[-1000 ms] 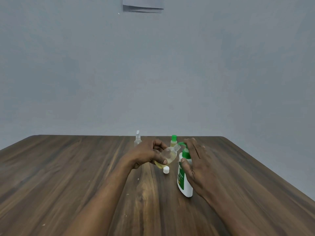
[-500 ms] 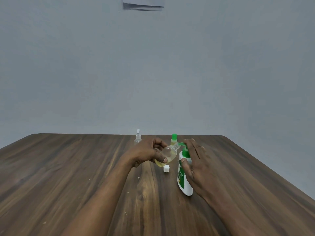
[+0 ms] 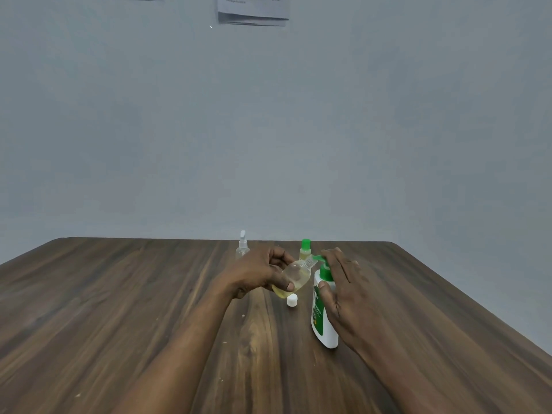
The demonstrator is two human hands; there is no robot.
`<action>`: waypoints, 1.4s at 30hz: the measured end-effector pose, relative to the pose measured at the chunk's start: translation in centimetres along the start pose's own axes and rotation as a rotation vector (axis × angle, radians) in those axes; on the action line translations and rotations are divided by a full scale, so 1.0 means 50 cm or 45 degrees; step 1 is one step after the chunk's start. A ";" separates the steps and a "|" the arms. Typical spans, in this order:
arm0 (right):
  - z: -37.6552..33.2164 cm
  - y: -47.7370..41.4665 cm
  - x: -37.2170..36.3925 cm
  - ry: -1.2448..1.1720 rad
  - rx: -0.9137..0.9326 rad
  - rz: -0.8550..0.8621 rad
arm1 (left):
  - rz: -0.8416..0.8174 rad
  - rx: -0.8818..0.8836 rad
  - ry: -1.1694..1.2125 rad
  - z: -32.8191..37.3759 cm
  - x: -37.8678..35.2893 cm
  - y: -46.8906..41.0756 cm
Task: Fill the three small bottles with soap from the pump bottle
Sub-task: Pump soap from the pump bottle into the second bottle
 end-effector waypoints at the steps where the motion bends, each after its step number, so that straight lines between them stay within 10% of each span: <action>1: 0.000 0.000 0.000 -0.001 0.002 0.008 | 0.004 0.002 -0.005 -0.001 0.001 0.000; 42: 0.004 -0.001 -0.005 0.008 -0.001 -0.053 | 0.051 -0.037 -0.053 0.004 0.017 -0.001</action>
Point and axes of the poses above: each hand's wrist, its own y-axis away from the middle knuckle, its own x-axis out of the back of the hand, z = x × y, the point moved 7 cm from there along -y, towards the middle knuckle, and after that the axes turned 7 degrees about z, right-handed, at the moved point
